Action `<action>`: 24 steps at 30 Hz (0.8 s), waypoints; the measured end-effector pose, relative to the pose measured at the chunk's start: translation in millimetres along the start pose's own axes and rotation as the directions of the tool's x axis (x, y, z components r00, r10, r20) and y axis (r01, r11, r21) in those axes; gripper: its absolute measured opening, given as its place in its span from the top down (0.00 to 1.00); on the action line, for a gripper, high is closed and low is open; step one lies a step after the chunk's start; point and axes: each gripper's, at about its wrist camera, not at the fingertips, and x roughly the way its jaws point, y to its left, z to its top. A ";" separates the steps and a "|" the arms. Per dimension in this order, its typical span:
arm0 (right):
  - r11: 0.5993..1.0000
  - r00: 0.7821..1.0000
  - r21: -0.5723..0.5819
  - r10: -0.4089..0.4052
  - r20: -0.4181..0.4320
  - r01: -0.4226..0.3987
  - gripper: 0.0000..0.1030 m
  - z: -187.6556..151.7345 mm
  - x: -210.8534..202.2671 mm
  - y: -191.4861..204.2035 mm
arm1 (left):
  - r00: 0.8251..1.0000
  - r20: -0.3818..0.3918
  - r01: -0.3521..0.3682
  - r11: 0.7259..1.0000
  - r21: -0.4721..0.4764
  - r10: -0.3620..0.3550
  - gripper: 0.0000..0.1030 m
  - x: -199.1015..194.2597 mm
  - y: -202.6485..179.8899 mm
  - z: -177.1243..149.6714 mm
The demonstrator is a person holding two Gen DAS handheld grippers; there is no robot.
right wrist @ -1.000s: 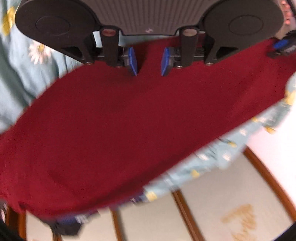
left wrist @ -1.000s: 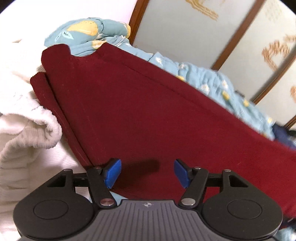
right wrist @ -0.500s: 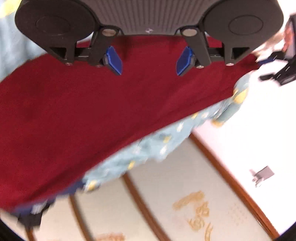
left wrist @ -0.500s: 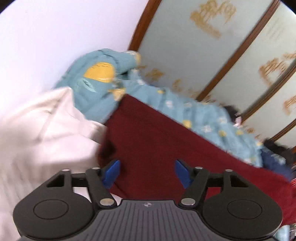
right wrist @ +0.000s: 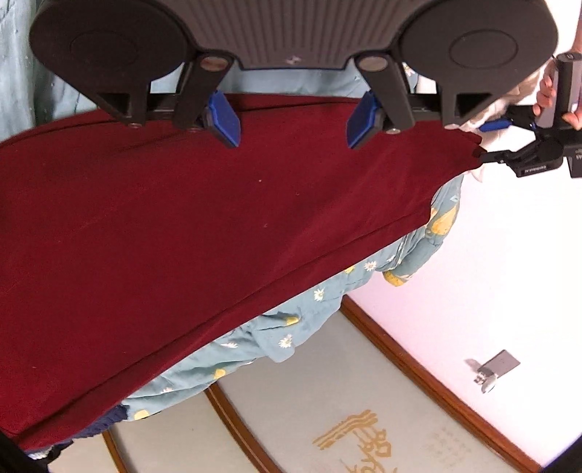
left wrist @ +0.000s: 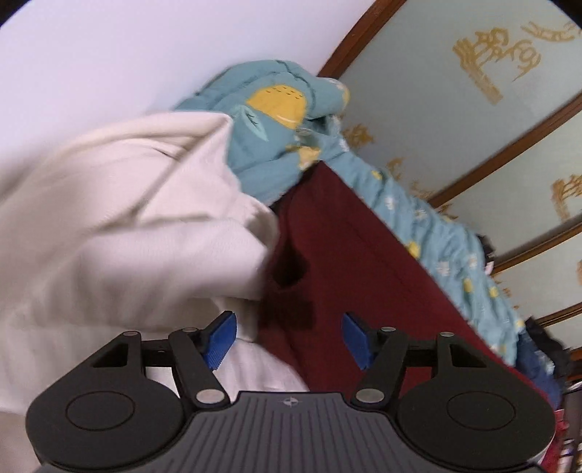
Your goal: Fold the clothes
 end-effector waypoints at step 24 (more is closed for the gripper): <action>0.988 0.997 0.149 0.028 0.072 -0.038 0.31 2.0 -27.5 -25.8 | 0.999 0.034 0.008 0.877 0.481 -0.028 0.92 18.5 -143.6 -49.9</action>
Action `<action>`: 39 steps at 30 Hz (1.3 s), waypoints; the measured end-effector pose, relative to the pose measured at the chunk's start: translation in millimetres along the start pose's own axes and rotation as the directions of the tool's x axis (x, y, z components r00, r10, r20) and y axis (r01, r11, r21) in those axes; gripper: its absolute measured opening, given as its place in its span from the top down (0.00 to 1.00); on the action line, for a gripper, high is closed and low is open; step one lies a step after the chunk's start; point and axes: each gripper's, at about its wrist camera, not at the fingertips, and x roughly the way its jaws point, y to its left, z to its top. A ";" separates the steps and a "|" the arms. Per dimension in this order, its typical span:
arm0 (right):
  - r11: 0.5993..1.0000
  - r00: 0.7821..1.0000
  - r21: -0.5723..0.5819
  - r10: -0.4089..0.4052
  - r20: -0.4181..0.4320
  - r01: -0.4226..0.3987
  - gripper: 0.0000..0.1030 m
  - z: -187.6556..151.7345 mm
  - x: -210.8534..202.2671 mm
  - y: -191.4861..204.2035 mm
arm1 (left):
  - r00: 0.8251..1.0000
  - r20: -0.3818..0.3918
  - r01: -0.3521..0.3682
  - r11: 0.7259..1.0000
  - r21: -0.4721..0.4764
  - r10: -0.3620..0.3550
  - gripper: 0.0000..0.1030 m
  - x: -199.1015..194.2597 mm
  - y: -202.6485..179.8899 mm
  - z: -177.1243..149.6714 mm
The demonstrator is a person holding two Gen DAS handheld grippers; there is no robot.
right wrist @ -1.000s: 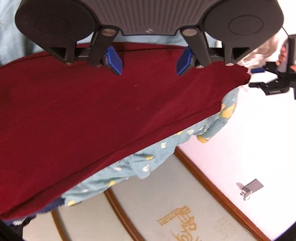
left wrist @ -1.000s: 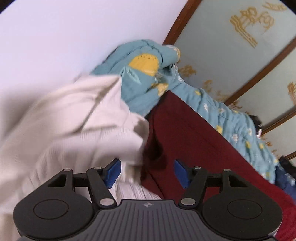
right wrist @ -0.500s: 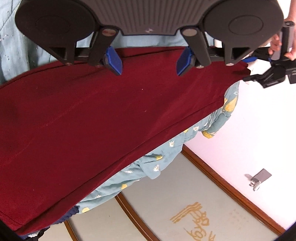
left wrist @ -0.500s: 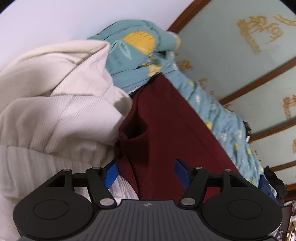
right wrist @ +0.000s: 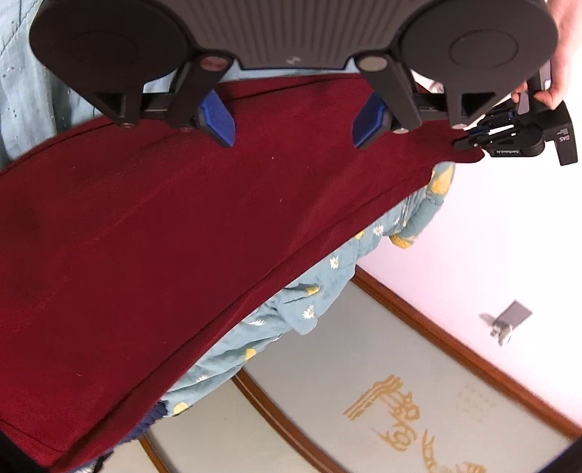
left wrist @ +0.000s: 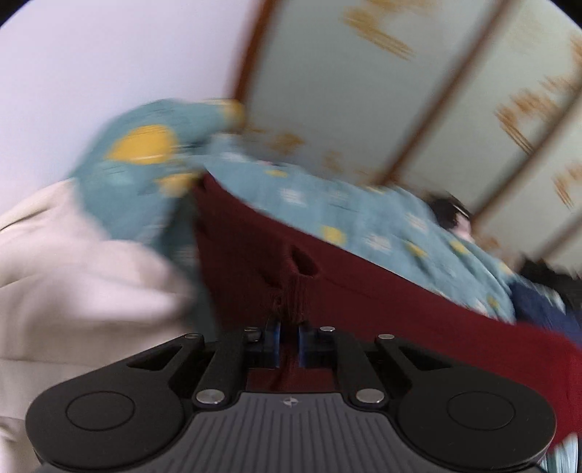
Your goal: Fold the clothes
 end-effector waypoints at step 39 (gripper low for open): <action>0.947 0.962 -0.315 -0.138 -0.234 0.059 0.33 133.6 122.4 80.2 | 0.964 -0.118 0.225 0.968 -0.111 -0.237 0.53 85.7 -37.9 -107.1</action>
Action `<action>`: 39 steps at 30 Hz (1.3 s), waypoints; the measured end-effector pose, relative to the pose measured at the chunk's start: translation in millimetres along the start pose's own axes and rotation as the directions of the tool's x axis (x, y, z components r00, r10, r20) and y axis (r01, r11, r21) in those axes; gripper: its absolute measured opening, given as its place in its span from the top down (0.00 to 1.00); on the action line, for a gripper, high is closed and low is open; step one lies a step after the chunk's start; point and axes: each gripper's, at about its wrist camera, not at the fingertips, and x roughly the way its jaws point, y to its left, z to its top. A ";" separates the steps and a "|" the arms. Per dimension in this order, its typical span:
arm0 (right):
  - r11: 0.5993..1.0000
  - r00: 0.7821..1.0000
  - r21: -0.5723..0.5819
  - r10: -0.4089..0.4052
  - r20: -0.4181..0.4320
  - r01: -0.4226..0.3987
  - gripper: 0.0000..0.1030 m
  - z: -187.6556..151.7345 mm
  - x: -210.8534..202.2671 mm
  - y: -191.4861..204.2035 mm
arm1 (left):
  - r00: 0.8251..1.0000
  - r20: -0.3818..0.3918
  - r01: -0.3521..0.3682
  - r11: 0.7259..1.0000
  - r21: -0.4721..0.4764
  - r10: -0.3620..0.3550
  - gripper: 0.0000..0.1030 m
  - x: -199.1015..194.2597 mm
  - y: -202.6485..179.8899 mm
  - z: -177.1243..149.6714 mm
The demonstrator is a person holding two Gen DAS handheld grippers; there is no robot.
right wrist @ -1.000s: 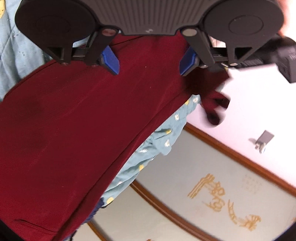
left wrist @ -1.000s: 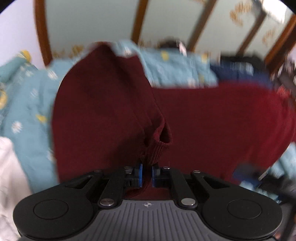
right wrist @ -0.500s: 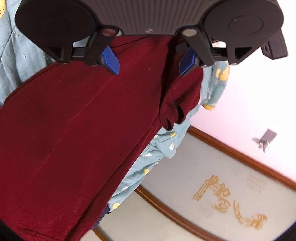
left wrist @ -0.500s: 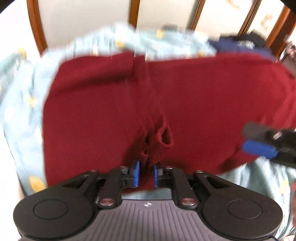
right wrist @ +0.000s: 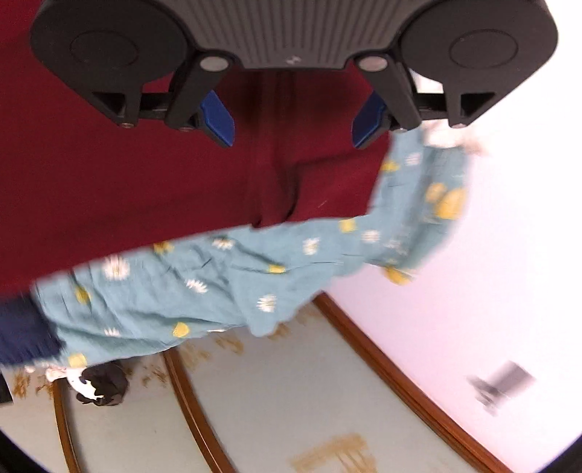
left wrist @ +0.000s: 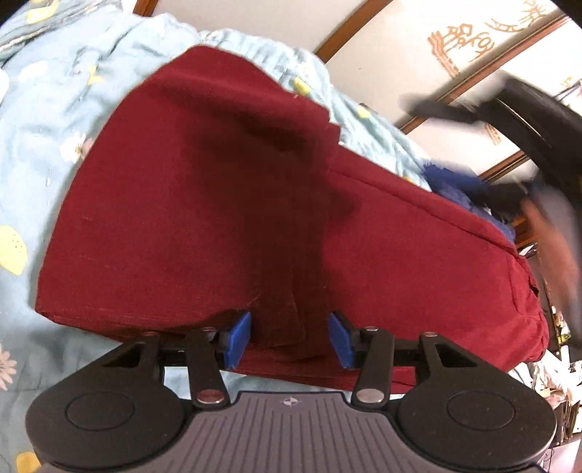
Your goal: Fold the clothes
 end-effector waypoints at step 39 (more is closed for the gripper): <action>0.994 0.993 0.102 -0.031 -0.112 0.043 0.98 53.8 94.9 12.7 | 0.997 0.000 -0.074 0.923 0.377 0.080 0.93 -6.1 -9.5 -22.4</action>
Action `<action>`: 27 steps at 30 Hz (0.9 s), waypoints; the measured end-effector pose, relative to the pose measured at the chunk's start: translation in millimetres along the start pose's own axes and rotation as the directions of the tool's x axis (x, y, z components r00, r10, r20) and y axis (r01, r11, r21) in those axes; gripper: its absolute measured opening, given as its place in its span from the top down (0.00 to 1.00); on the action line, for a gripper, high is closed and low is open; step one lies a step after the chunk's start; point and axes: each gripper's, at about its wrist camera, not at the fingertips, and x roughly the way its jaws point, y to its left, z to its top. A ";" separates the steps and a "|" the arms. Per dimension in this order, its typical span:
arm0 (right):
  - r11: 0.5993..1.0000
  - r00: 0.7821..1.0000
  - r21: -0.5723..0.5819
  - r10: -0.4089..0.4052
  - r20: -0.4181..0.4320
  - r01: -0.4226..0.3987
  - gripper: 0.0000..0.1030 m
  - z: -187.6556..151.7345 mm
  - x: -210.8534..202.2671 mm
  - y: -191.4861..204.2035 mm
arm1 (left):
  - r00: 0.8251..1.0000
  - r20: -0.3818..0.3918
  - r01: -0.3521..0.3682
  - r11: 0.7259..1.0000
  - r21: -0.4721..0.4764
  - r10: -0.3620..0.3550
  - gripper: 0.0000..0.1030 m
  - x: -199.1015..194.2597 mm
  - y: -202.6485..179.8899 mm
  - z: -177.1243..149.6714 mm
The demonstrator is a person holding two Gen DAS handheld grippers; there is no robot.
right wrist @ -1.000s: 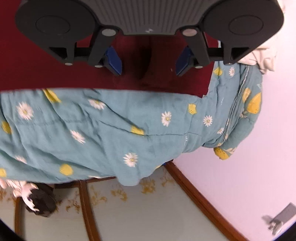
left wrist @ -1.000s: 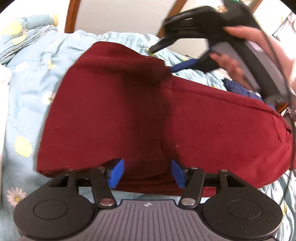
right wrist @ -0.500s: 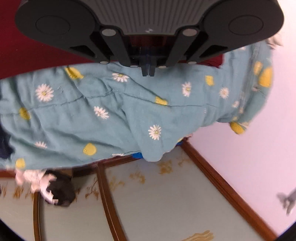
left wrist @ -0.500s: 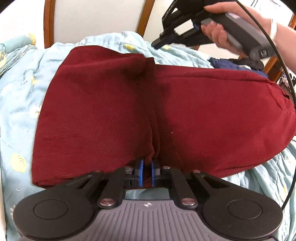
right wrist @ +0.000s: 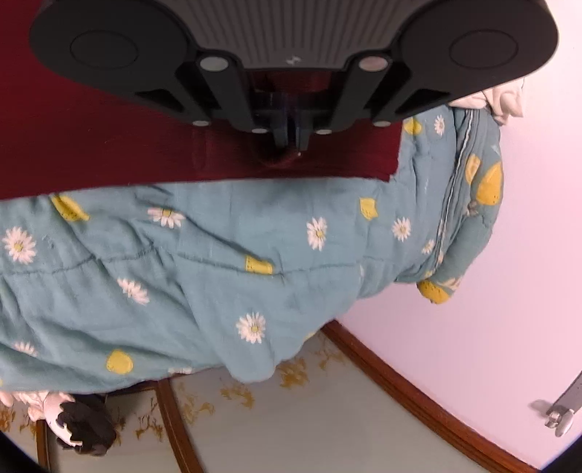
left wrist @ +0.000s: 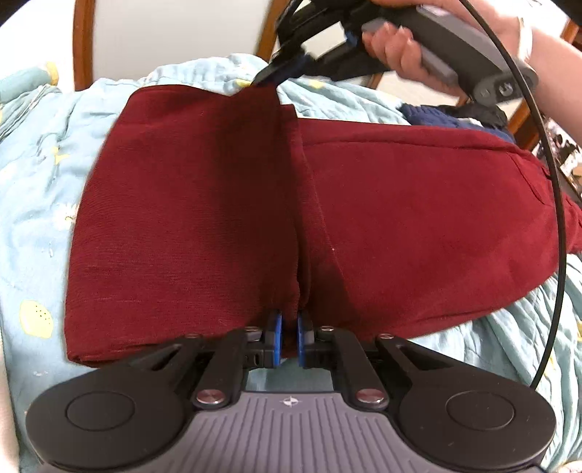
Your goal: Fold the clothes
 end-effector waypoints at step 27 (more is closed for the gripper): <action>0.979 0.994 -0.178 -0.105 -0.022 0.099 0.86 -44.4 27.5 -14.3 | 0.996 0.084 0.051 0.978 -0.200 -0.035 0.50 4.0 -1.5 -12.6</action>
